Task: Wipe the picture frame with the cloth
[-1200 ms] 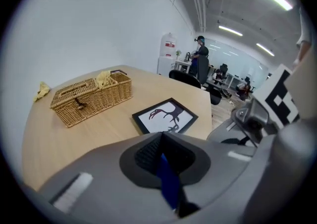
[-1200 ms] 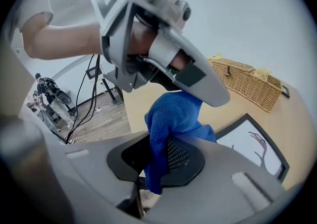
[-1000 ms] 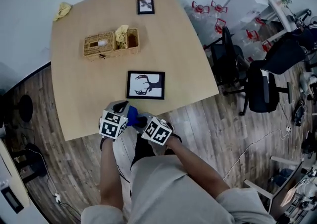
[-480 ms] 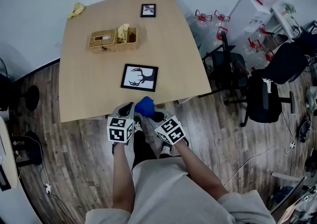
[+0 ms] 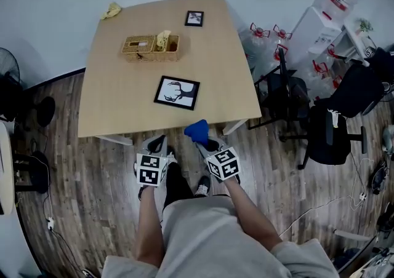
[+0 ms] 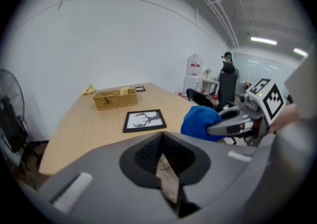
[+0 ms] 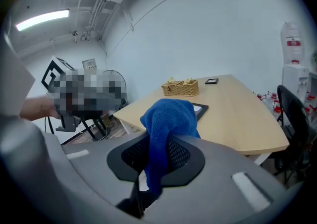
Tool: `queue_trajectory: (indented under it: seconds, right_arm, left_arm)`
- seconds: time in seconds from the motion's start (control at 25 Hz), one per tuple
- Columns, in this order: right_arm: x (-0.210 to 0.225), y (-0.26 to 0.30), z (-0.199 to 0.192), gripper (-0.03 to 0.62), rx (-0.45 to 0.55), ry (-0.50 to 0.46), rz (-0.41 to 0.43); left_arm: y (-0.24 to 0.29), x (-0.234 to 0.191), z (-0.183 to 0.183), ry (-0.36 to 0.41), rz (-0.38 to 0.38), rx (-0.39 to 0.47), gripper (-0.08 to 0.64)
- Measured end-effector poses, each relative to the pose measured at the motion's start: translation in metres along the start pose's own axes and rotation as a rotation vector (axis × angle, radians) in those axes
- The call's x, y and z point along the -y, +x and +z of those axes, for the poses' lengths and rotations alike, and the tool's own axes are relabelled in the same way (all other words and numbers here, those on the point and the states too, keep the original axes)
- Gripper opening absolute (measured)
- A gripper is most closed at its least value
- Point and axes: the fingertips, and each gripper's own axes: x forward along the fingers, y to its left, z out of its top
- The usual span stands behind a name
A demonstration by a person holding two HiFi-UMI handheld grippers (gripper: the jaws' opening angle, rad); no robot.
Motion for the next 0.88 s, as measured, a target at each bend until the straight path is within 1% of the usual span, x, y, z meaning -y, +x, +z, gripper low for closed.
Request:
queue_trajectory:
  seconds: [0.08, 0.12, 0.28, 0.4, 0.52, 0.64, 0.76, 0.88]
  right_arm:
    - [-0.001, -0.004, -0.002, 0.048, 0.002, -0.009, -0.005]
    - [-0.002, -0.006, -0.003, 0.048, 0.003, -0.013, -0.006]
    - [-0.001, -0.01, -0.001, 0.048, 0.014, -0.017, -0.014]
    - [0.003, -0.014, 0.0, 0.048, 0.02, -0.009, -0.041]
    - [0.011, -0.018, 0.0, 0.048, 0.027, 0.026, -0.061]
    - [0.015, -0.02, 0.0, 0.048, 0.033, 0.048, -0.069]
    - [0.012, -0.019, -0.004, 0.048, 0.028, 0.046, -0.067]
    - [0.006, -0.015, -0.004, 0.048, 0.02, 0.029, -0.058]
  left_arm:
    - [-0.009, 0.003, -0.004, 0.047, 0.032, -0.039, 0.052]
    - [-0.013, 0.004, -0.006, 0.049, 0.041, -0.046, 0.052]
    - [-0.016, -0.003, -0.013, -0.001, 0.066, -0.022, 0.052]
    - [-0.016, -0.002, -0.013, -0.007, 0.063, -0.019, 0.052]
    - [-0.017, 0.001, -0.007, -0.015, 0.056, 0.003, 0.052]
    - [-0.017, 0.009, -0.003, 0.013, 0.027, 0.02, 0.052]
    - [-0.017, 0.013, -0.006, 0.041, 0.014, 0.006, 0.052]
    - [-0.017, 0.01, -0.007, 0.039, 0.013, 0.003, 0.052]
